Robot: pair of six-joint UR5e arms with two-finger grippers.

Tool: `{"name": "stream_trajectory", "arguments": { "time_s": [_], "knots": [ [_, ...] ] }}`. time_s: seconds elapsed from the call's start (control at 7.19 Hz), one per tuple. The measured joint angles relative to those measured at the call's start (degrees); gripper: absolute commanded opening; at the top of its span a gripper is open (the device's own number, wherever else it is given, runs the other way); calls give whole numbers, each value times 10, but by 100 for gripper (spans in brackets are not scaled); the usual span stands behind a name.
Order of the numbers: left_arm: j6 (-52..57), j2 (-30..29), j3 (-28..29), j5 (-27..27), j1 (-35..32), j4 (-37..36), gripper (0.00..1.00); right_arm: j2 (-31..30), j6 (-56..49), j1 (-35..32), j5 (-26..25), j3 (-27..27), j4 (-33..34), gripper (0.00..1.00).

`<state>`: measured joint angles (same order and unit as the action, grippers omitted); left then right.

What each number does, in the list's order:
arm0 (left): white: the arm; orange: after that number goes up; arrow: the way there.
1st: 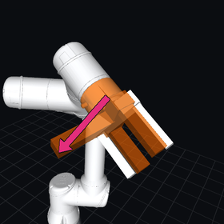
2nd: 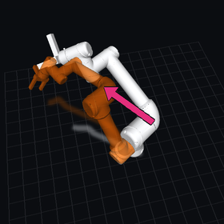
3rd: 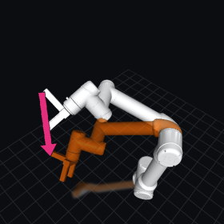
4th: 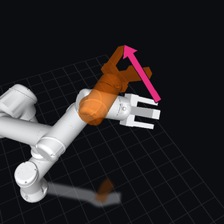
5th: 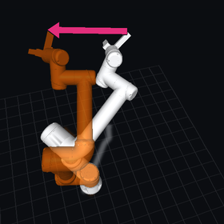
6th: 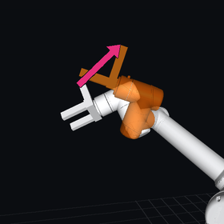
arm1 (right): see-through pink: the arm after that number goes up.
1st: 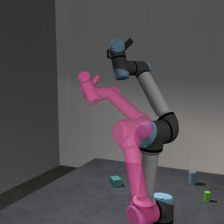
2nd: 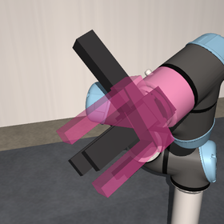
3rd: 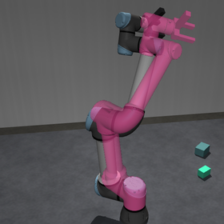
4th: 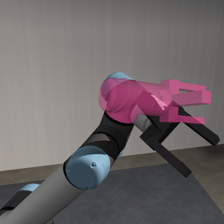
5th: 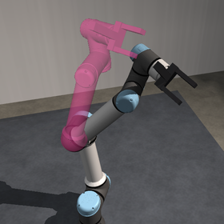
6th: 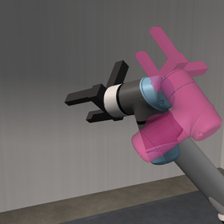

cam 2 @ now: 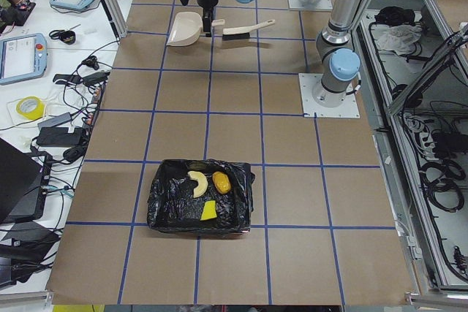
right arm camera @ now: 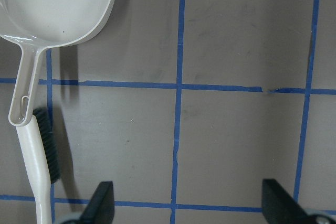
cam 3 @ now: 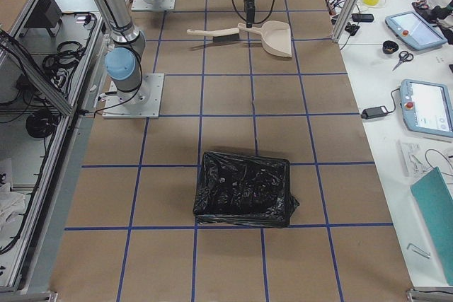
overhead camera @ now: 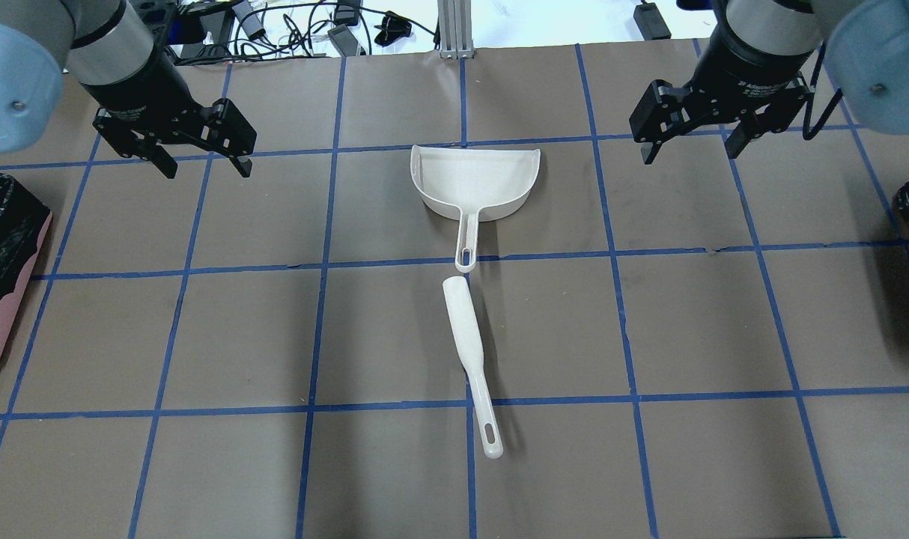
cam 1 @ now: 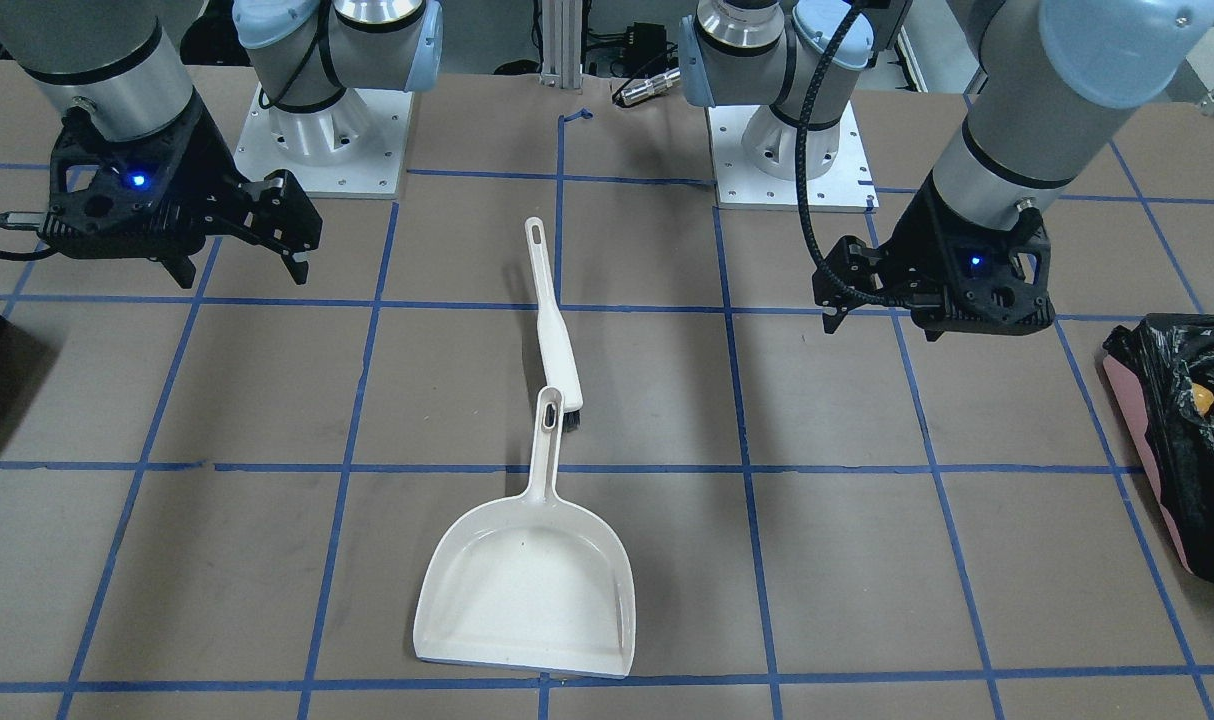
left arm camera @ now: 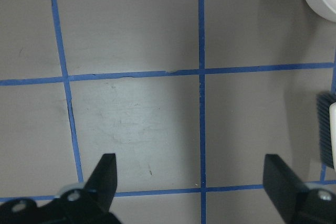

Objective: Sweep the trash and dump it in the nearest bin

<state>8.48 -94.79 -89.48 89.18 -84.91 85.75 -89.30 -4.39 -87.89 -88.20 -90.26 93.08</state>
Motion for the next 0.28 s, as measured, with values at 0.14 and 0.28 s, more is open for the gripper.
{"name": "stream_trajectory", "arguments": {
  "time_s": [0.14, 0.28],
  "knots": [
    [1, 2, -3, 1, -3, -3, 100, 0, 0, 0, -1, 0, 0, 100],
    [5, 5, -6, 2, -4, -4, 100, 0, 0, 0, -2, 0, 0, 100]
  ]
}}
